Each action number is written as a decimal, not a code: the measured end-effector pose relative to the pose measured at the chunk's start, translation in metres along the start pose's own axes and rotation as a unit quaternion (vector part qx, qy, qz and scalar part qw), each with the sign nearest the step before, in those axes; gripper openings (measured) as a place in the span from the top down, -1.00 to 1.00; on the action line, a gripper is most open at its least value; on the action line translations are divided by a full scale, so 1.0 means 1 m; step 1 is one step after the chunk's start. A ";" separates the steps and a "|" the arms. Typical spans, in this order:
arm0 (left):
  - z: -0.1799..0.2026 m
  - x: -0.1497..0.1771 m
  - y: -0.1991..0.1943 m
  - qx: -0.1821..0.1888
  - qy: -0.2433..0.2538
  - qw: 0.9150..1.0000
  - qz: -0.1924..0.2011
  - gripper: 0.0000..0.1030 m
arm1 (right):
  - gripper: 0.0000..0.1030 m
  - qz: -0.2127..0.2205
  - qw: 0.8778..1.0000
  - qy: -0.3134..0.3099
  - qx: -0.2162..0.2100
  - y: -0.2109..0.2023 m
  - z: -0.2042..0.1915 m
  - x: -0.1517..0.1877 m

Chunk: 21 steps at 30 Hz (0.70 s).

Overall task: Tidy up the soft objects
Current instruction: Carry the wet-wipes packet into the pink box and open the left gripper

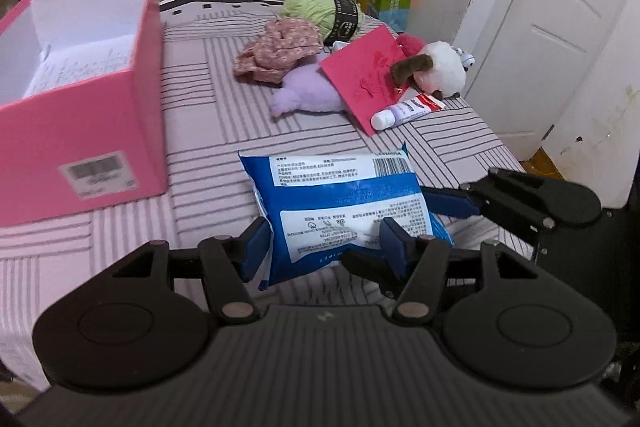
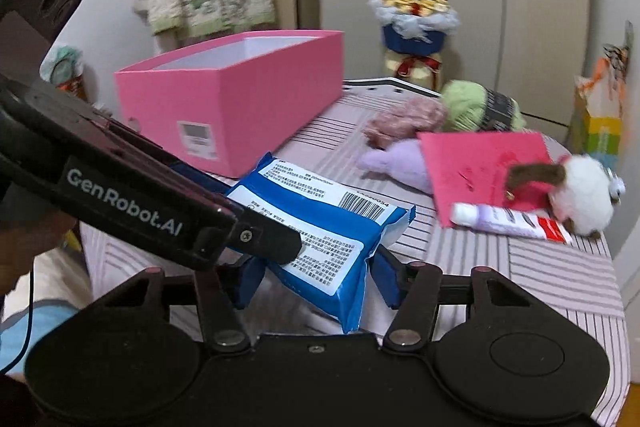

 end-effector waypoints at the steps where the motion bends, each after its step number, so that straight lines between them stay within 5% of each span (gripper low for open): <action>1: -0.002 0.002 -0.006 0.001 -0.002 1.000 -0.002 -0.12 | -0.22 -0.006 1.000 -0.004 -0.005 -0.002 -0.005 -0.003; 21: -0.060 -0.014 -0.113 -0.043 -0.012 0.997 0.067 -0.12 | -0.19 -0.004 0.993 -0.035 -0.110 -0.008 -0.068 -0.080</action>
Point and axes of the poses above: each gripper's, at about its wrist camera, not at the fingertips, and y roughly the way its jaws point, z to its right, x to its underside, the point moved 5 cm from there along y, roughly the way its jaws point, and after that the axes turned 1 degree about -z, right-handed, at the moved point
